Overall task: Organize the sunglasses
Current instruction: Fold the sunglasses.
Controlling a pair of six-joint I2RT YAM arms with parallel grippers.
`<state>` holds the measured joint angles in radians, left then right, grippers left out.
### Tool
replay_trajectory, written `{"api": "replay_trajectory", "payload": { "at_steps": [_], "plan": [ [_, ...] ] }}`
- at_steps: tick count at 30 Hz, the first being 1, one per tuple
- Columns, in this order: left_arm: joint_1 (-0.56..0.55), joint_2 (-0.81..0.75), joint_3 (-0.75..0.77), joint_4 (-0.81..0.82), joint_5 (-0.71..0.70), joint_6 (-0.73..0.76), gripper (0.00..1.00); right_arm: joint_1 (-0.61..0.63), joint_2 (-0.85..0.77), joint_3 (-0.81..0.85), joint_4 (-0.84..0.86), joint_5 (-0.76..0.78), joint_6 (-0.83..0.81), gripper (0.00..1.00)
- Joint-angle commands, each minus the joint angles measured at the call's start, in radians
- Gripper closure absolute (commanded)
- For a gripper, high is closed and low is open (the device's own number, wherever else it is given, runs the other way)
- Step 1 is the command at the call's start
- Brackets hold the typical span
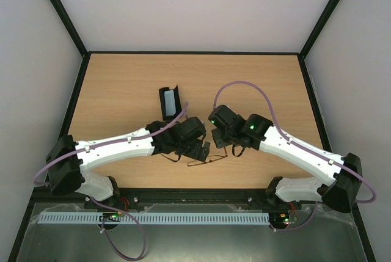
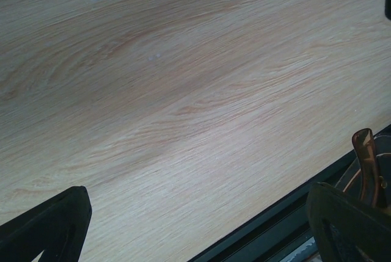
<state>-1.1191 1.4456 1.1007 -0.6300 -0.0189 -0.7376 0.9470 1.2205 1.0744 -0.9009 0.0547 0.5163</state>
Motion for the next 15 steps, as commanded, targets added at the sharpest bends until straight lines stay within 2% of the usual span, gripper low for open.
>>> {"api": "replay_trajectory", "payload": {
  "at_steps": [1, 8, 15],
  "plan": [
    [-0.010, -0.019, 0.015, 0.004, 0.001, -0.016, 0.01, 0.005, -0.029, 0.002, -0.015, 0.031, 0.026, 0.99],
    [0.023, -0.084, 0.010, -0.028, -0.042, -0.036, 0.01, 0.005, -0.065, -0.020, -0.022, 0.058, 0.050, 0.99],
    [0.125, -0.288, -0.037, -0.011, -0.092, -0.084, 0.01, 0.006, -0.117, -0.079, 0.012, 0.097, 0.140, 0.99]
  ]
}}
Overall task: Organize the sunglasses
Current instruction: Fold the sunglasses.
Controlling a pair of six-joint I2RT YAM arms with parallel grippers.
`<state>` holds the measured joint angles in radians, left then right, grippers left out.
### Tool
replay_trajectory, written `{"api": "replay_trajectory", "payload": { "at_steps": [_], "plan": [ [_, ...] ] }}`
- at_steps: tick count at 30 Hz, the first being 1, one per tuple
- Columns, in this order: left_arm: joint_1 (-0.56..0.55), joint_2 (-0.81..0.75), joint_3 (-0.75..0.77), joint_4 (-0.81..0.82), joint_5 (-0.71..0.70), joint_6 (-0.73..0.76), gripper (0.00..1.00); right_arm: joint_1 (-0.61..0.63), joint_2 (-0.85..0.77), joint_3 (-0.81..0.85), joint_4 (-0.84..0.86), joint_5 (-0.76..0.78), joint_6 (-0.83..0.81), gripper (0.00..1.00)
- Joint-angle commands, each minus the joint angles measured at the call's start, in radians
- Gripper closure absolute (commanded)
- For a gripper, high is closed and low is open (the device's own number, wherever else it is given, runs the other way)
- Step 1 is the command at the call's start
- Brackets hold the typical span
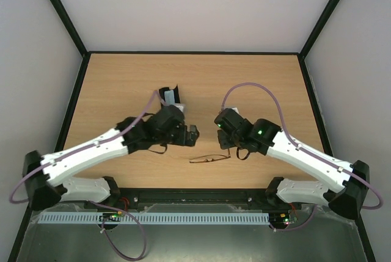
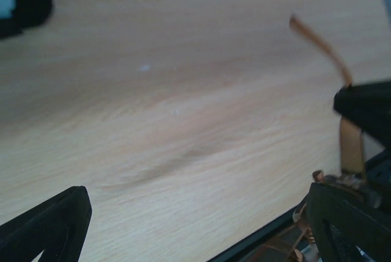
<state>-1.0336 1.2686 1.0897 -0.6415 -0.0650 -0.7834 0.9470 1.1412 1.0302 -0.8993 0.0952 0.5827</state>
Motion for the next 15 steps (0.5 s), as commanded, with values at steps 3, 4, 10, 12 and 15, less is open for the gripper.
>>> {"api": "replay_trajectory", "payload": {
  "at_steps": [3, 4, 10, 12, 15],
  "plan": [
    [0.049, -0.201, -0.067, 0.086, -0.024, -0.064, 0.01, 0.004, -0.066, -0.050, 0.041, 0.089, 0.147, 0.99],
    [0.049, -0.227, -0.085, 0.125, -0.011, -0.077, 0.01, 0.000, -0.078, -0.056, 0.056, 0.097, 0.173, 0.99],
    [0.049, -0.340, -0.224, 0.366, 0.051, -0.155, 0.01, -0.068, -0.181, -0.088, 0.164, 0.125, 0.357, 0.99],
    [0.049, -0.359, -0.261, 0.442, 0.058, -0.168, 0.01, -0.100, -0.223, -0.108, 0.206, 0.133, 0.423, 0.98],
    [0.049, -0.379, -0.311, 0.594, 0.078, -0.170, 0.01, -0.126, -0.302, -0.158, 0.268, 0.162, 0.548, 0.99]
  ]
}}
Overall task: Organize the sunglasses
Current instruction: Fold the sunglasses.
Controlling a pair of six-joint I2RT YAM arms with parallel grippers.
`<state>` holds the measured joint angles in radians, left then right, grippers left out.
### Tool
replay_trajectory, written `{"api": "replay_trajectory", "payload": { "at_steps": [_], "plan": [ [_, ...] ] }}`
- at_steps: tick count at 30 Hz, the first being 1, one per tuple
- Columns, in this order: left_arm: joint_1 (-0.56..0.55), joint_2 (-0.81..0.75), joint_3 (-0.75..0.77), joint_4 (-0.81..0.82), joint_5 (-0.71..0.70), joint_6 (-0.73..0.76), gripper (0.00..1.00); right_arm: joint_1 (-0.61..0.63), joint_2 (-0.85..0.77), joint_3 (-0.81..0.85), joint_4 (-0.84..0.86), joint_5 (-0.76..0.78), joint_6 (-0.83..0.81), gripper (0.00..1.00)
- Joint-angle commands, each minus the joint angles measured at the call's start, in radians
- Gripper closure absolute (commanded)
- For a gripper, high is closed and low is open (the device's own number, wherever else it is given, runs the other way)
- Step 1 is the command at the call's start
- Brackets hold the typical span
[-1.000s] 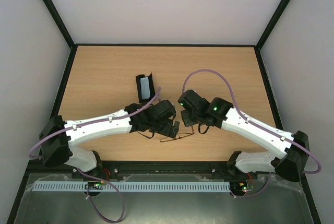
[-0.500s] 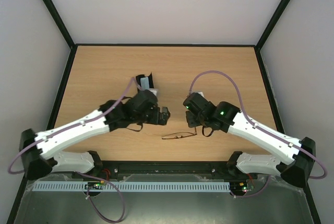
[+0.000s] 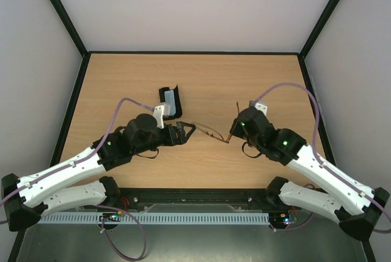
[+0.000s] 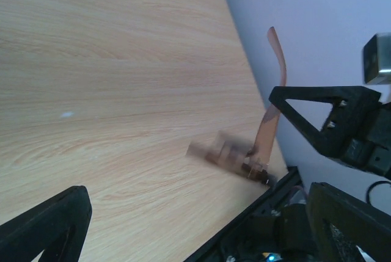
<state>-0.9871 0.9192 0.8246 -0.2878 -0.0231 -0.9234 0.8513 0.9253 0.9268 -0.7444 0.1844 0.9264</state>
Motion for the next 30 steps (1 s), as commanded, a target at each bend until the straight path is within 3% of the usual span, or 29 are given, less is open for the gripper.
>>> {"api": "replay_trajectory", "payload": {
  "at_steps": [1, 10, 17, 30],
  "plan": [
    [0.001, -0.034, -0.058, 0.280, 0.037, -0.029, 0.01, -0.035, -0.118, -0.081, 0.141, 0.076, 0.251, 0.99],
    [-0.012, -0.027, -0.157, 0.603, 0.025, -0.021, 0.01, -0.043, -0.350, -0.316, 0.269, 0.081, 0.589, 0.99],
    [-0.016, 0.092, -0.167, 0.735, 0.050, 0.006, 0.01, -0.044, -0.297, -0.295, 0.273, 0.021, 0.578, 0.99],
    [-0.016, 0.245, -0.123, 0.777, 0.044, 0.029, 0.01, -0.044, -0.292, -0.351, 0.297, -0.050, 0.569, 0.99]
  ]
}}
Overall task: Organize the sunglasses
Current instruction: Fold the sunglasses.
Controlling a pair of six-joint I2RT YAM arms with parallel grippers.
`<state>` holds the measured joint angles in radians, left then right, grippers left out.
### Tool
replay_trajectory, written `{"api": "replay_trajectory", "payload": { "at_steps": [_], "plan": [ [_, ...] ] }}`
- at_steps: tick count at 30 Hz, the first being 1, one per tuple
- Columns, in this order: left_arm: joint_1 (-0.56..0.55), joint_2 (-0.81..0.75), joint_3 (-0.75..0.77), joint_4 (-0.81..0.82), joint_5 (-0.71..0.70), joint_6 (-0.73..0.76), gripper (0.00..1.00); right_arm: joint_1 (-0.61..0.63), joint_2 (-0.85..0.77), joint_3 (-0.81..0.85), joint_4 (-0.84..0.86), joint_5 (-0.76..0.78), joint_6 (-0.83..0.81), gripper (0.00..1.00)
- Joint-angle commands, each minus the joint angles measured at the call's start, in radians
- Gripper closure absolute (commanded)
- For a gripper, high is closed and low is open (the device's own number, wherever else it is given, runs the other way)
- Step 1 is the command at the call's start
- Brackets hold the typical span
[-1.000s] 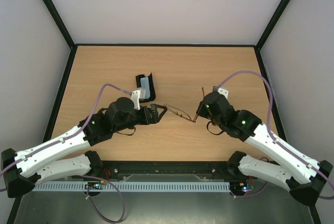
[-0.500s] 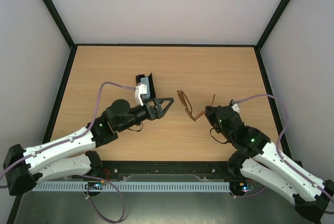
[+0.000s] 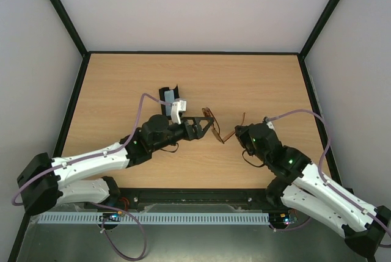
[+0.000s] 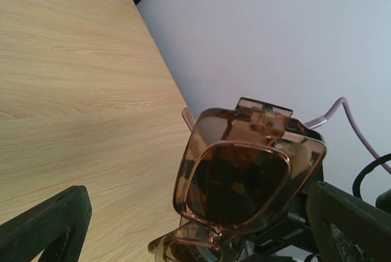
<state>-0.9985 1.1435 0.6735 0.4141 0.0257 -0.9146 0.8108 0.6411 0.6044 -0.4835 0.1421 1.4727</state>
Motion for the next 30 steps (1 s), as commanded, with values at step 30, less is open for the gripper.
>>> {"api": "replay_trajectory", "payload": {
  "at_steps": [30],
  "plan": [
    [-0.005, 0.119, 0.074, 0.088, -0.031, 0.004, 0.03, -0.003, 0.009, -0.076, 0.055, 0.000, 0.034, 0.99]
  ]
}}
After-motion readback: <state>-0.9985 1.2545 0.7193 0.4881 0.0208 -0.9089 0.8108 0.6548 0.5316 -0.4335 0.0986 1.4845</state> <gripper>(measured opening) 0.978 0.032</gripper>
